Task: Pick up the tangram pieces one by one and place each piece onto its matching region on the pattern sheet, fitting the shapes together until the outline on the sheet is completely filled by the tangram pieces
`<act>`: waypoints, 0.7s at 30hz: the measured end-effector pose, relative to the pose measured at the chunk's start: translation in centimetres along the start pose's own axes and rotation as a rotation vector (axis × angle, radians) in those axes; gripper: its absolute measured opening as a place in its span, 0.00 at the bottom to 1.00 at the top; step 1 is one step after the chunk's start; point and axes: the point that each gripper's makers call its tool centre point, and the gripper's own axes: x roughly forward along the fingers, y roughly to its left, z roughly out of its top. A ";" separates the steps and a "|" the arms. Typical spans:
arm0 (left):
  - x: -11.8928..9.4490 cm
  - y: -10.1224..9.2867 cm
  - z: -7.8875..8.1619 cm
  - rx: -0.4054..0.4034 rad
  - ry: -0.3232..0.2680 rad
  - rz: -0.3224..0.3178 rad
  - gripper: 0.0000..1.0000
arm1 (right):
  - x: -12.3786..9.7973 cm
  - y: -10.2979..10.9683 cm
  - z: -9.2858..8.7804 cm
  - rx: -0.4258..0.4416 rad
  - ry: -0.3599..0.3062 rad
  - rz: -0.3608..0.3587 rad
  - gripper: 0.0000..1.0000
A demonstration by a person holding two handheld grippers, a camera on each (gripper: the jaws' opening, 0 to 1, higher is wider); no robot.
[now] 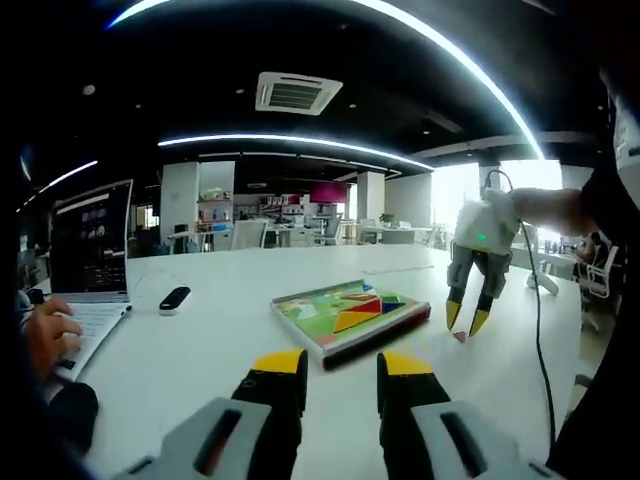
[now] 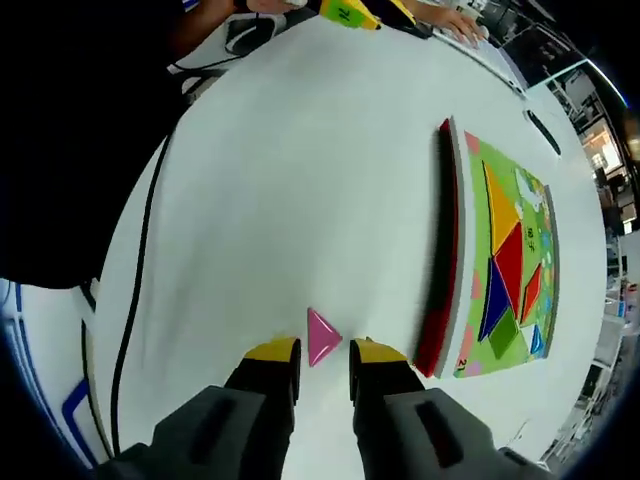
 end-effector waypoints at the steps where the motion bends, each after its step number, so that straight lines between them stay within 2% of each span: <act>1: 0.0 -0.1 -0.1 -0.003 0.002 -0.001 0.30 | 0.0 -0.1 0.0 0.000 0.004 -0.005 0.21; 7: 0.4 -0.5 -0.6 -0.013 0.014 -0.009 0.30 | 0.0 -0.1 0.2 -0.004 0.003 -0.002 0.21; 10: 0.6 -0.6 -0.5 -0.014 0.018 -0.010 0.30 | 0.1 -0.1 0.5 -0.012 0.008 0.017 0.19; 13: 0.6 -0.7 -0.6 -0.009 0.025 -0.013 0.30 | 0.2 -0.1 0.3 0.016 0.006 0.048 0.17; 21: 0.7 -0.9 -0.9 -0.017 0.037 -0.014 0.30 | 0.3 0.0 0.3 0.016 0.032 0.031 0.15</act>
